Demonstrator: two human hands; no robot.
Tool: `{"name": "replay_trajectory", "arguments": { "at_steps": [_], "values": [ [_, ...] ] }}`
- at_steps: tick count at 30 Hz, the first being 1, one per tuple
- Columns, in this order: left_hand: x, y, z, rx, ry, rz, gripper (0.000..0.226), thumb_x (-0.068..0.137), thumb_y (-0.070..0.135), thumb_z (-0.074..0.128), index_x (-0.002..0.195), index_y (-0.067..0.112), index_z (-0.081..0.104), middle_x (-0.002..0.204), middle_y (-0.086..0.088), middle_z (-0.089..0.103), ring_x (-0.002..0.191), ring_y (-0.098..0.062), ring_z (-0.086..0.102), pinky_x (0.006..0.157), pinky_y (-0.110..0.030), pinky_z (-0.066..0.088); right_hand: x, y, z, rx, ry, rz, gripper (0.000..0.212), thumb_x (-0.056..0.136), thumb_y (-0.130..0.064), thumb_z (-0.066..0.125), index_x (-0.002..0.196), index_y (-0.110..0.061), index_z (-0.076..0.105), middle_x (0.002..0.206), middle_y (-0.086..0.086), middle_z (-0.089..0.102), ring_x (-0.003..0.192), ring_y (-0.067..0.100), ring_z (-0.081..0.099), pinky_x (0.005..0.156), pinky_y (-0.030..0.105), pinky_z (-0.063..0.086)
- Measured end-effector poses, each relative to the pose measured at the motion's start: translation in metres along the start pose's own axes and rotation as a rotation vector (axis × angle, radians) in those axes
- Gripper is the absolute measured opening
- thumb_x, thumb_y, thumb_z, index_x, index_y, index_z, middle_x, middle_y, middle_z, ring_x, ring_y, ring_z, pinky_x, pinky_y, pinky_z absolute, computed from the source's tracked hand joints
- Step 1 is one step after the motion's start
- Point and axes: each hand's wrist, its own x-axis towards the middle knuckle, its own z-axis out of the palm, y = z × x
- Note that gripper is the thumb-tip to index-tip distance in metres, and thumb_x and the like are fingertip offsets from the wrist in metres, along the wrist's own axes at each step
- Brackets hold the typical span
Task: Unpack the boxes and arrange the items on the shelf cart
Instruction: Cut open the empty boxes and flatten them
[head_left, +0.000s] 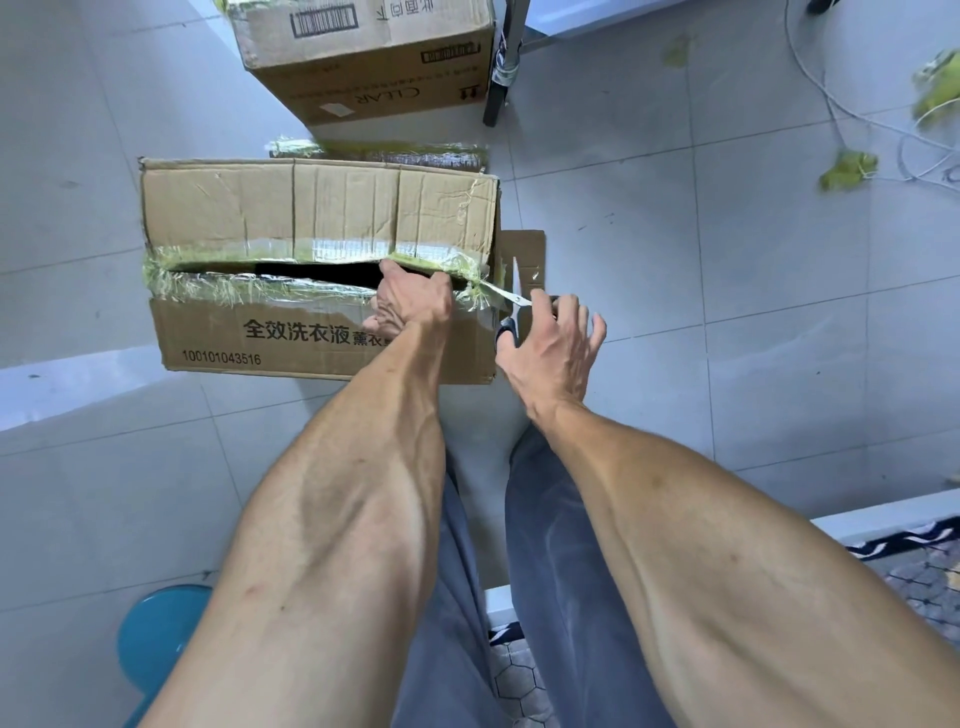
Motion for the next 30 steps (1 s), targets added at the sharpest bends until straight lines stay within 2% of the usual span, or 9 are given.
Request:
{"name": "replay_trajectory", "arguments": {
  "at_steps": [2,6,8,11,14,17,22,26,30],
  "values": [
    [-0.002,-0.002,0.004,0.005,-0.01,0.004,0.041,0.083,0.019,0.056,0.122,0.013,0.047,0.097,-0.006,0.059,0.097,-0.02,0.054,0.089,-0.039,0.037,-0.004,0.011,-0.005,0.125,0.017,0.137,0.04,0.077,-0.042,0.063,0.111,-0.022,0.063,0.1,0.002,0.057,0.101,0.021,0.052,0.105,0.042,0.034],
    [-0.005,-0.008,0.012,-0.027,0.008,-0.017,0.048,0.083,0.015,0.057,0.129,0.01,0.045,0.111,-0.008,0.059,0.108,-0.022,0.053,0.087,-0.037,0.032,0.001,0.014,-0.016,0.534,-0.161,0.401,0.023,0.073,-0.041,0.07,0.083,-0.021,0.074,0.076,-0.002,0.069,0.08,0.021,0.063,0.069,0.03,0.051],
    [-0.005,-0.01,0.016,-0.067,0.02,-0.01,0.045,0.083,0.014,0.056,0.127,0.008,0.047,0.115,-0.01,0.059,0.111,-0.024,0.053,0.094,-0.038,0.038,0.008,0.005,-0.023,0.542,-0.374,0.357,0.021,0.07,-0.041,0.074,0.081,-0.024,0.078,0.076,-0.003,0.072,0.079,0.018,0.064,0.068,0.029,0.054],
    [-0.003,-0.011,0.016,-0.111,0.054,-0.006,0.044,0.081,0.013,0.055,0.125,0.006,0.051,0.119,-0.011,0.06,0.113,-0.027,0.054,0.101,-0.043,0.04,0.021,-0.007,-0.029,0.464,-0.511,0.261,0.021,0.064,-0.038,0.074,0.055,-0.021,0.069,0.058,-0.002,0.061,0.067,0.022,0.052,0.059,0.029,0.043],
    [0.0,-0.011,0.016,-0.142,0.069,0.002,0.04,0.08,0.009,0.055,0.12,0.004,0.053,0.115,-0.013,0.061,0.11,-0.028,0.057,0.098,-0.041,0.043,0.033,-0.012,-0.038,0.338,-0.566,0.203,0.017,0.064,-0.036,0.071,0.071,-0.021,0.074,0.078,0.0,0.069,0.082,0.022,0.058,0.074,0.026,0.047],
    [-0.001,-0.016,0.019,-0.144,0.065,0.001,0.032,0.081,0.005,0.054,0.114,0.004,0.054,0.108,-0.014,0.063,0.101,-0.027,0.058,0.085,-0.034,0.04,0.043,-0.018,-0.045,0.16,-0.608,0.166,0.032,0.063,-0.035,0.07,0.089,-0.017,0.074,0.093,0.003,0.07,0.093,0.025,0.062,0.092,0.035,0.049],
    [-0.007,-0.026,0.027,-0.104,0.119,0.007,0.034,0.082,0.009,0.055,0.115,0.003,0.053,0.113,-0.015,0.061,0.11,-0.031,0.055,0.086,-0.034,0.035,0.045,-0.046,-0.047,0.051,-0.534,0.19,0.017,0.068,-0.022,0.071,0.08,-0.02,0.059,0.088,0.004,0.063,0.092,0.026,0.06,0.098,0.039,0.046],
    [-0.002,-0.027,0.03,-0.121,0.134,0.001,0.032,0.082,0.007,0.056,0.113,0.003,0.054,0.111,-0.015,0.062,0.109,-0.032,0.056,0.086,-0.034,0.036,0.031,-0.055,-0.03,0.08,-0.403,0.262,0.022,0.084,-0.01,0.066,0.104,-0.016,0.069,0.112,0.007,0.066,0.107,0.026,0.06,0.095,0.038,0.043],
    [-0.002,-0.03,0.034,-0.133,0.141,-0.015,0.028,0.081,0.003,0.055,0.109,0.003,0.057,0.107,-0.015,0.065,0.106,-0.031,0.059,0.08,-0.031,0.034,0.025,-0.047,-0.023,0.049,-0.391,0.239,0.021,0.089,-0.007,0.064,0.109,-0.012,0.068,0.115,0.01,0.063,0.11,0.028,0.057,0.092,0.039,0.043]
  ]
}}
